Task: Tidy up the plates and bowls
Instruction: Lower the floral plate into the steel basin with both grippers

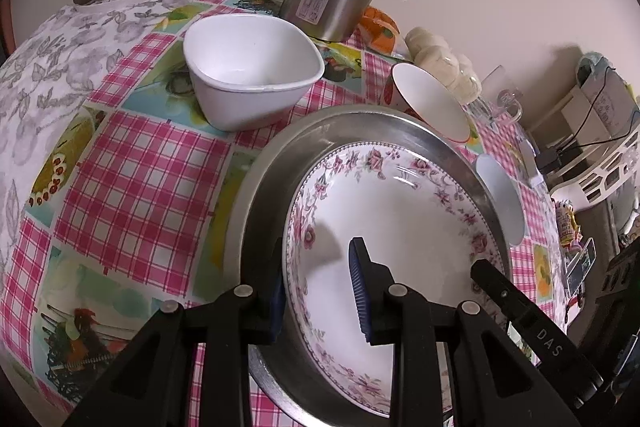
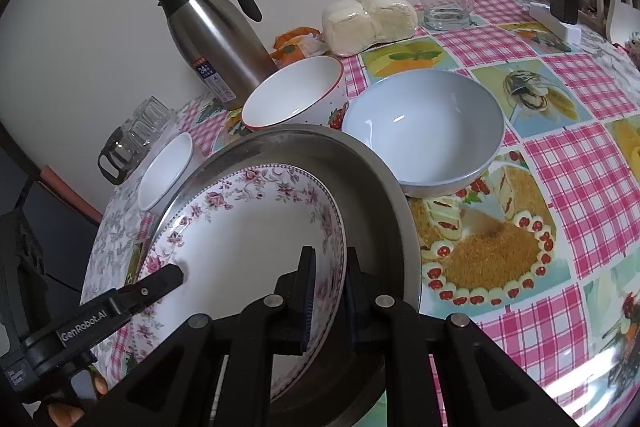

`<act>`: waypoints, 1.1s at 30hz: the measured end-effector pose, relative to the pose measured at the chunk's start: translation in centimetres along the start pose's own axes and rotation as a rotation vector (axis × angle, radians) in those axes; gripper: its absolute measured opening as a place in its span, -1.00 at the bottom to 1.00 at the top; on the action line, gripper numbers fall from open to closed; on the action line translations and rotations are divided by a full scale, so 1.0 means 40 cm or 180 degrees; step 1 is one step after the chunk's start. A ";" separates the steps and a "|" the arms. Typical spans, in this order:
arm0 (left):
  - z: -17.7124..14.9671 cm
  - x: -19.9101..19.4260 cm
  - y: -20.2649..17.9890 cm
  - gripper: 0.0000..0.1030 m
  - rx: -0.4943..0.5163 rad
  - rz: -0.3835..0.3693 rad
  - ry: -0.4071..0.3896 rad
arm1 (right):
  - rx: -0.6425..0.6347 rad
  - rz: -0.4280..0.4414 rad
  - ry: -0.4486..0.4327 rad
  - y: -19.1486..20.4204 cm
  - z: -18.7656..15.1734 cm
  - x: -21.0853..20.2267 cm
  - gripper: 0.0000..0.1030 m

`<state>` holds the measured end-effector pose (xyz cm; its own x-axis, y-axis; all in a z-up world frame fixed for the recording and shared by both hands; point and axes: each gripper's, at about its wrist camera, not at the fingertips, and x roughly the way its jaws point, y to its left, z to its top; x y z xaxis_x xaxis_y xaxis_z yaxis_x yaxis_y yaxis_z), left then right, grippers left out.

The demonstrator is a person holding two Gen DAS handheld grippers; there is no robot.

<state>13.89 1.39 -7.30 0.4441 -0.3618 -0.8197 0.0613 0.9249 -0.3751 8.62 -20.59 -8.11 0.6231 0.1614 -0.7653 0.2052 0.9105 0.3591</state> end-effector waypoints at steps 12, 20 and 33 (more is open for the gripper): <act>-0.003 0.005 -0.005 -0.39 0.0033 0.0079 0.0032 | -0.0171 -0.0188 -0.0008 0.011 0.001 0.003 -0.68; -0.004 0.003 -0.010 -0.23 0.0057 0.0088 0.0034 | -0.0291 -0.0245 -0.0017 0.014 0.000 0.000 -0.53; 0.003 -0.041 -0.029 0.05 0.0184 0.0167 -0.0184 | -0.0417 -0.0282 -0.0121 0.027 0.002 -0.036 -0.50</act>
<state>13.18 0.92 -5.47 0.4989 -0.3068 -0.8105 0.0872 0.9483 -0.3053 8.02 -19.87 -6.58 0.6355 0.0659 -0.7693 0.1619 0.9628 0.2163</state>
